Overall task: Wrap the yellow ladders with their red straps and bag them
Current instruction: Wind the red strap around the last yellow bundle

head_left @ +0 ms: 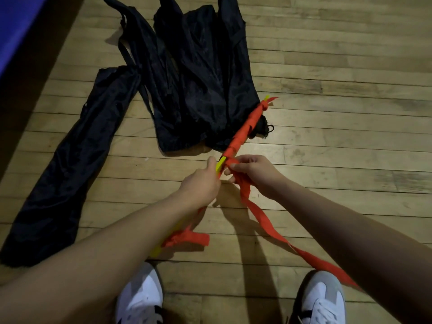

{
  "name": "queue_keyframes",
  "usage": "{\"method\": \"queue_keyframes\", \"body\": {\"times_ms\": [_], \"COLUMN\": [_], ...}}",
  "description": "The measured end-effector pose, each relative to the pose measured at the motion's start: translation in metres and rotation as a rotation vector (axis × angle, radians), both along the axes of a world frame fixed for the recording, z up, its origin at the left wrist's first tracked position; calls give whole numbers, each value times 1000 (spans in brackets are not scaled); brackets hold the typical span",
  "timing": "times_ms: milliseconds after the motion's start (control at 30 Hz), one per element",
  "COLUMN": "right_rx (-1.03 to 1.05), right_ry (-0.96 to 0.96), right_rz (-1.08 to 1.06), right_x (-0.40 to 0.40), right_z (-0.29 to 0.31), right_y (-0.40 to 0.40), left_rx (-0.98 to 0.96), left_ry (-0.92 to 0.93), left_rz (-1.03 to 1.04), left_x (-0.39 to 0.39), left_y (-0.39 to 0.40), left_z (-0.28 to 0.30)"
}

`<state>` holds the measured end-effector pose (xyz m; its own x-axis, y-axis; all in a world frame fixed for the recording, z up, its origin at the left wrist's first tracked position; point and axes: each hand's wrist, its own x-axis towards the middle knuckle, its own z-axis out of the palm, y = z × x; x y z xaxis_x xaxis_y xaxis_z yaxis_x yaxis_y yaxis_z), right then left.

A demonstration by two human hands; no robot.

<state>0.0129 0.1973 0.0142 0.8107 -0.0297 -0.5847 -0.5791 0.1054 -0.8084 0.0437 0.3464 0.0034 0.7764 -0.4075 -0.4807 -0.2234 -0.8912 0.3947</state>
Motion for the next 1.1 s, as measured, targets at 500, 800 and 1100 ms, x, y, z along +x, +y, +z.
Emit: {"method": "queue_keyframes", "body": {"times_ms": [500,800,1100], "right_rx": [-79,-109,-144], "right_ry": [120,59,71], "right_rz": [250,150,45], "right_x": [-14,-14,-23], "right_z": [0,0,-7], "right_y": [-18,-4,-3], "left_rx": [132,210,191], "left_ry": [-159,-114,-80], "left_rz": [-80,-19,-216], "left_x": [10,-3,5], "left_y": [11,-5,-9], "left_z": [1,6,11]}}
